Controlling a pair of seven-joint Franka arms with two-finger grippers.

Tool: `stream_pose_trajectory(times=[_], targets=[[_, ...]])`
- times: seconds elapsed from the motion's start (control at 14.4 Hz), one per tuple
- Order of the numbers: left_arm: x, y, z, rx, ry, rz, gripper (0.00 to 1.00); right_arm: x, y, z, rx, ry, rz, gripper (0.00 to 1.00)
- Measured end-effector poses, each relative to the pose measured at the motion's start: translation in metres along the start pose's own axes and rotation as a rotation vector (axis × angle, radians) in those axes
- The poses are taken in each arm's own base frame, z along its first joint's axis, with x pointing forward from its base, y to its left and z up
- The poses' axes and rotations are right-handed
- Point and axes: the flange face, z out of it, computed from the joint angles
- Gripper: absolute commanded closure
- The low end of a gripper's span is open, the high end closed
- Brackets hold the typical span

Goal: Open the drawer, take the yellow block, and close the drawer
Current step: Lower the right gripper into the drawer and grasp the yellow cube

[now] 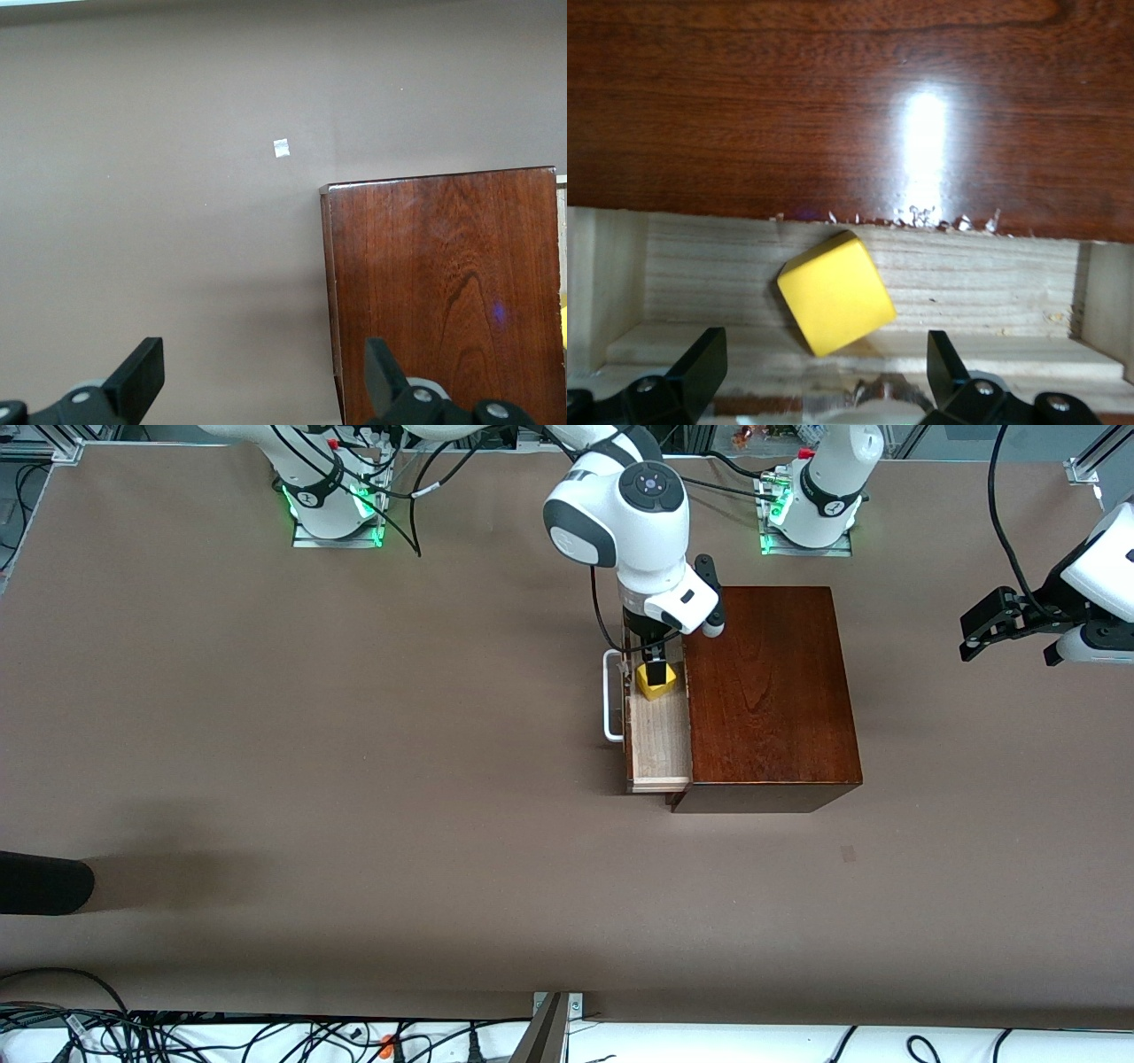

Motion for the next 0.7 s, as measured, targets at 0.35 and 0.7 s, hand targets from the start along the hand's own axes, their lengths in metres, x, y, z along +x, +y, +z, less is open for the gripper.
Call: stream_pose_trajectory(times=[0.35,0.7], targets=[[-0.001,0.001,0.001,0.000,-0.005,0.003,0.00,0.007,-0.005,0.031,-0.007,0.023,-0.011,0.00],[-0.001,0.001,0.001,0.000,-0.009,0.003,0.00,0.008,-0.005,0.042,-0.009,0.029,-0.010,0.02]])
